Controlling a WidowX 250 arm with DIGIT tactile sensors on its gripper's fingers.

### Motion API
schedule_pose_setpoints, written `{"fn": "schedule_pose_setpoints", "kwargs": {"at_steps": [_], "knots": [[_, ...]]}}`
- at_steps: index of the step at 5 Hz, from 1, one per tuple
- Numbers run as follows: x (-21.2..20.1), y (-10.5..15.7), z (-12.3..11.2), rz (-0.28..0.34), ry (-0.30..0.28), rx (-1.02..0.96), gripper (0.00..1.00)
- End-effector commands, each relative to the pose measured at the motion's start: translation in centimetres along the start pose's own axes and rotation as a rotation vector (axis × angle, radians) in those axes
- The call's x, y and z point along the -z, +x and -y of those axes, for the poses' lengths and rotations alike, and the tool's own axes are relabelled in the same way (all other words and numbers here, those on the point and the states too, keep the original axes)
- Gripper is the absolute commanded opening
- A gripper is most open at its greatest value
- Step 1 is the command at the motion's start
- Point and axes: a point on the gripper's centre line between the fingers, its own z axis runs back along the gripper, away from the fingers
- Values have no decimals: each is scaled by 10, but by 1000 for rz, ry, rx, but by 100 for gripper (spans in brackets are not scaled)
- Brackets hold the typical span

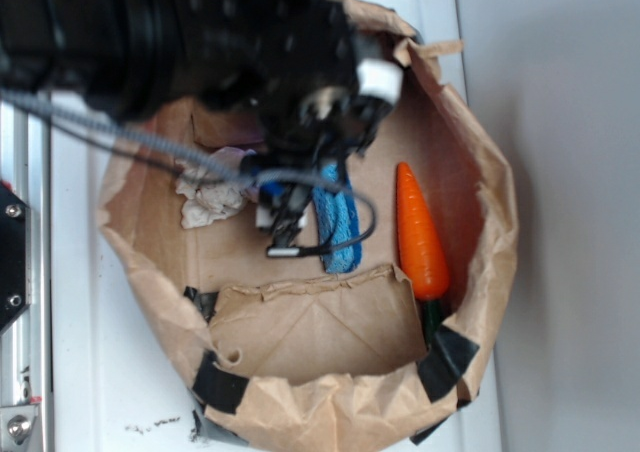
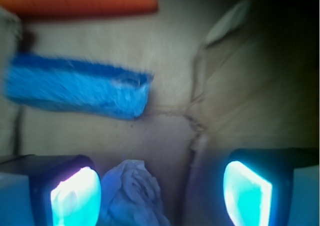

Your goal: Grab the white paper.

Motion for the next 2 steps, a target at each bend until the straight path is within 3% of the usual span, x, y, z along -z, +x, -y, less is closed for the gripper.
{"fn": "schedule_pose_setpoints", "kwargs": {"at_steps": [1, 2], "knots": [[11, -17, 3, 39, 54, 52, 100], [-11, -25, -1, -34, 14, 88, 100]]}}
